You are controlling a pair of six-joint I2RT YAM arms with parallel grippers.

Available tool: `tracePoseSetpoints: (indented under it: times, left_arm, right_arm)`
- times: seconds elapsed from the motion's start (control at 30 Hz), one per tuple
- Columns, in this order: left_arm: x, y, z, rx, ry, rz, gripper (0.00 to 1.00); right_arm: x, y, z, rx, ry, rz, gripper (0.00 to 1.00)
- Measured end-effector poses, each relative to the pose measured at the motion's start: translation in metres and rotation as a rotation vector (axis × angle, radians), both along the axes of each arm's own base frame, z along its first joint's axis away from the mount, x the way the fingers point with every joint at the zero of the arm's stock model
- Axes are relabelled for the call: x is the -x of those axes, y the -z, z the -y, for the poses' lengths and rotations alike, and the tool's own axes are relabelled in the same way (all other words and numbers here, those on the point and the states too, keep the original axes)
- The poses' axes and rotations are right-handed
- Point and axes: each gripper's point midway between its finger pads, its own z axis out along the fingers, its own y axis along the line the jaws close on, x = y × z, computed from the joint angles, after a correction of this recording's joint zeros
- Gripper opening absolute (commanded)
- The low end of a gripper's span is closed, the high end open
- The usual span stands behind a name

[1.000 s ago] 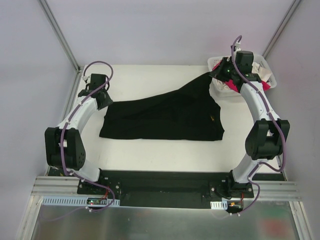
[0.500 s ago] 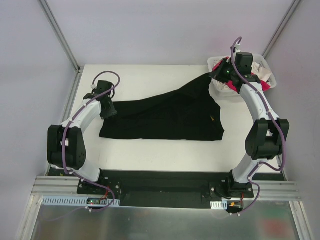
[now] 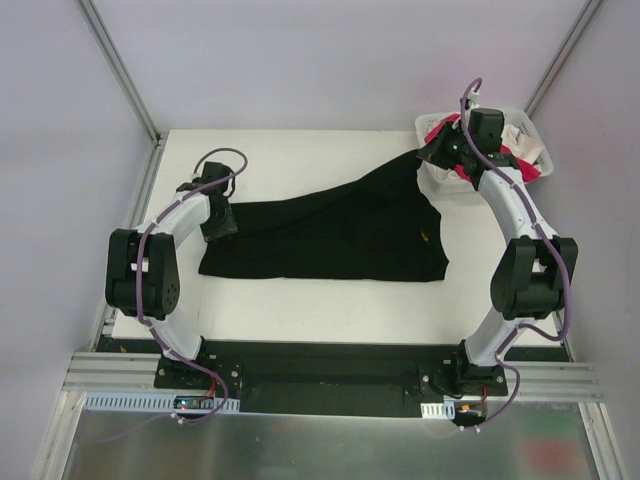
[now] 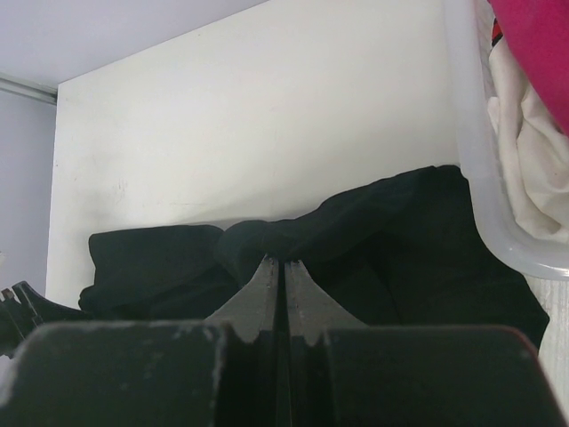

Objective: Fold and stack the t-shirts
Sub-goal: Fold the other side of the tshirt into a rectangle

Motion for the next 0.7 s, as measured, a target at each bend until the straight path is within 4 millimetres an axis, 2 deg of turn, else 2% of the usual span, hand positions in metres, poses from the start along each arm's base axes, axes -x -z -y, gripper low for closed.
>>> tracePoseSetpoints:
  times: [0.07,0.1,0.27,0.37,0.5,0.53,0.63,0.7]
  left_arm:
    - [-0.003,-0.002,0.0,-0.001,0.005,0.008,0.52]
    - [-0.004,-0.002,0.0,-0.002,0.009,0.011,0.53]
    - [-0.007,-0.003,0.0,-0.004,0.015,0.022,0.53]
    - [-0.01,-0.001,0.001,-0.002,0.015,0.029,0.49]
    - [-0.015,0.004,0.001,-0.002,0.019,0.03,0.42]
    - [-0.017,0.005,0.002,-0.002,0.019,0.031,0.35]
    - [-0.023,0.008,0.003,0.003,0.023,0.038,0.29]
    - [-0.025,0.01,0.004,0.005,0.025,0.038,0.17]
  right_arm:
    - [0.0,0.001,0.0,0.0,0.0,-0.002,0.01]
    - [0.0,0.001,0.0,0.0,0.0,-0.002,0.01]
    - [0.0,0.004,0.0,-0.003,0.002,-0.002,0.01]
    - [0.0,0.004,0.0,-0.003,0.002,0.001,0.01]
    - [0.0,0.005,0.0,-0.003,0.003,0.0,0.01]
    - [0.0,0.005,0.0,-0.003,0.003,0.0,0.01]
    - [-0.001,0.005,0.0,-0.003,0.003,0.003,0.01]
    - [-0.001,0.005,0.0,-0.003,0.003,0.003,0.01]
